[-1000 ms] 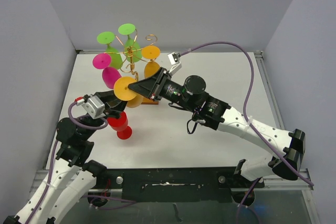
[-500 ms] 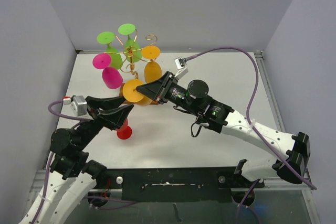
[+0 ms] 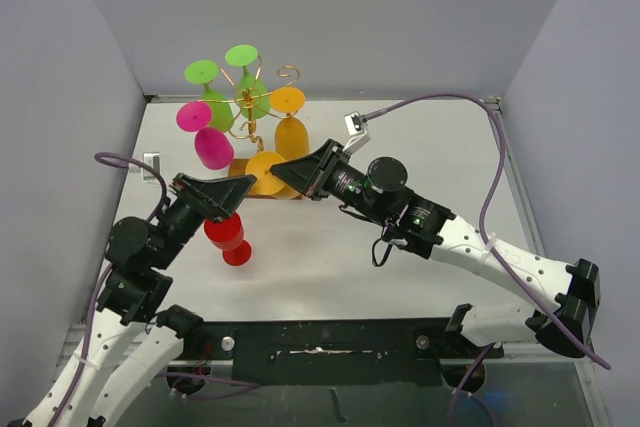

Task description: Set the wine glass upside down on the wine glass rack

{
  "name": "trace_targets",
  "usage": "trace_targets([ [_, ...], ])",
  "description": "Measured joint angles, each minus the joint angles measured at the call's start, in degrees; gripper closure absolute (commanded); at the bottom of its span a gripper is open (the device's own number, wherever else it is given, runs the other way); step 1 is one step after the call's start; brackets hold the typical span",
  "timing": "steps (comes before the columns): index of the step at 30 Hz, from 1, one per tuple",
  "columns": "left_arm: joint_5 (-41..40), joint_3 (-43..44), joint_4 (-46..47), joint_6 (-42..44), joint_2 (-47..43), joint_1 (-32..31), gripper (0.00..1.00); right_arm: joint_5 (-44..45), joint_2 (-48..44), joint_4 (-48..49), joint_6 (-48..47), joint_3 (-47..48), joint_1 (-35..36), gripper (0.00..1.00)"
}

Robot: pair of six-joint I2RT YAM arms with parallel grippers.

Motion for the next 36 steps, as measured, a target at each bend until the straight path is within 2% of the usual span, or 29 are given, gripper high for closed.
trace_targets([
  [8, 0.7, 1.99, -0.96, -5.51, 5.73, 0.0, 0.67, -0.7, -0.04, 0.35, -0.85, -0.76, -0.33, 1.0],
  [12, 0.81, 1.99, -1.01, -6.82, 5.51, 0.0, 0.72, -0.98, -0.04, 0.74, -1.25, -1.27, -0.39, 1.0],
  [18, 0.74, 1.79, -0.98, -8.33, 4.72, 0.02, 0.88, -1.68, -0.07, 1.46, -1.25, -2.16, -0.74, 1.0],
  [25, 0.66, 1.79, -0.94, -9.09, 5.46, 0.02, 1.0, -2.69, -0.09, 2.71, -1.22, -2.73, -1.07, 1.0],
  [28, 0.81, 1.79, -0.81, -9.86, 5.84, 0.02, 1.0, -3.02, -0.11, 3.32, -1.22, -3.19, -1.36, 0.87],
  [34, 0.48, 4.09, -3.08, -11.3, 7.72, -0.02, 1.0, -2.62, -2.21, 3.69, -1.75, -6.23, -1.55, 0.44],
  [36, -0.24, 5.66, -5.03, -13.0, 9.01, -0.02, 1.0, -1.9, -3.87, 3.23, -2.14, -7.28, -1.53, 0.37],
])
